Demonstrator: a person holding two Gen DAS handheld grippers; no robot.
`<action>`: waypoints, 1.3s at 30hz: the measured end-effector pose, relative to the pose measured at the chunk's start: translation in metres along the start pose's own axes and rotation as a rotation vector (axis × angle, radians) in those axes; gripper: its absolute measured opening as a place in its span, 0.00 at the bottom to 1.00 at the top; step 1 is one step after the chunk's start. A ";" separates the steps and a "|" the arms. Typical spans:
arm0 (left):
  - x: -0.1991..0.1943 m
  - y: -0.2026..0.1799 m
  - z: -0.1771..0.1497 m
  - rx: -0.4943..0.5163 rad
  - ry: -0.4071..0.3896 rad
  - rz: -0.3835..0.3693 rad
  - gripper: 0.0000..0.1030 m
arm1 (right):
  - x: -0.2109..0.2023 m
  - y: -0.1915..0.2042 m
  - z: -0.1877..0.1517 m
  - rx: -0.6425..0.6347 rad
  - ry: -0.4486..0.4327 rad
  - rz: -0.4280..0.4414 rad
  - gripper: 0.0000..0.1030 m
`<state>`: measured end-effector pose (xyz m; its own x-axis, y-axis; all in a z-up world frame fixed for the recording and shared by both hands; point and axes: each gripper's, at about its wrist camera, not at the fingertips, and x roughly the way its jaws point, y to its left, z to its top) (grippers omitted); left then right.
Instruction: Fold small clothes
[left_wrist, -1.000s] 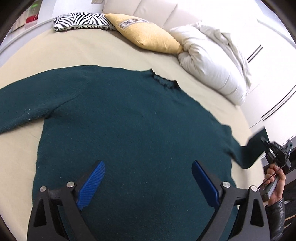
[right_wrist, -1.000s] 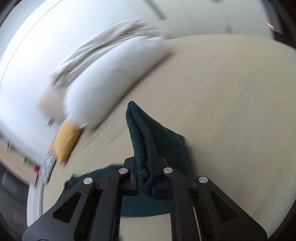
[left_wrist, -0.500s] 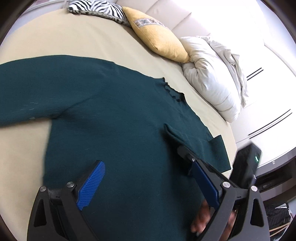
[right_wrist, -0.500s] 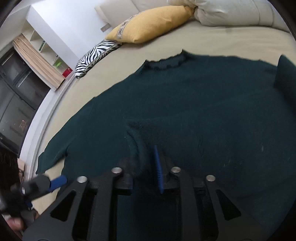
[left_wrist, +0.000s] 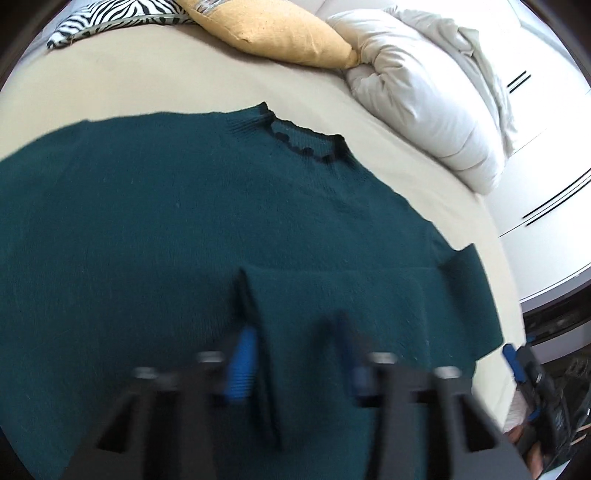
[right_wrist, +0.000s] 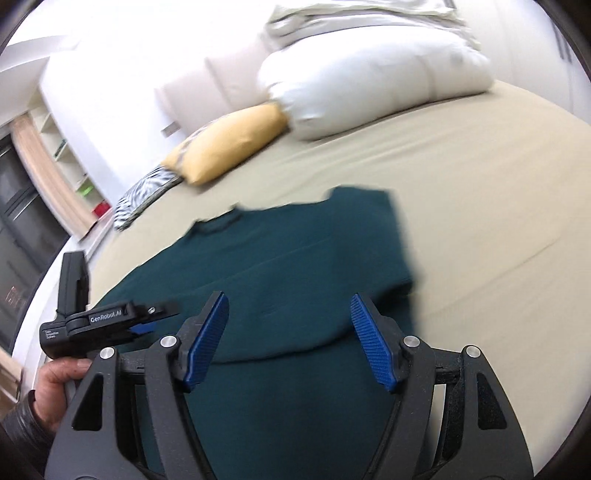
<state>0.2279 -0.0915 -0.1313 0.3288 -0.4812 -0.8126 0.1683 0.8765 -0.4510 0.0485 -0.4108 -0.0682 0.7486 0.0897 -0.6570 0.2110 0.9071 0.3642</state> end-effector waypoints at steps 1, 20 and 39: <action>-0.001 0.000 0.003 0.010 0.001 0.001 0.09 | -0.002 -0.017 0.007 0.025 -0.001 -0.018 0.65; -0.016 0.055 0.032 0.051 -0.185 0.048 0.09 | 0.117 -0.126 0.083 0.225 0.178 0.004 0.40; -0.002 0.066 0.033 0.044 -0.207 0.047 0.09 | 0.152 -0.119 0.088 0.214 0.184 -0.027 0.06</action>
<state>0.2686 -0.0325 -0.1468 0.5205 -0.4313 -0.7369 0.1870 0.8997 -0.3944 0.1923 -0.5407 -0.1533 0.6186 0.1577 -0.7697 0.3718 0.8042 0.4636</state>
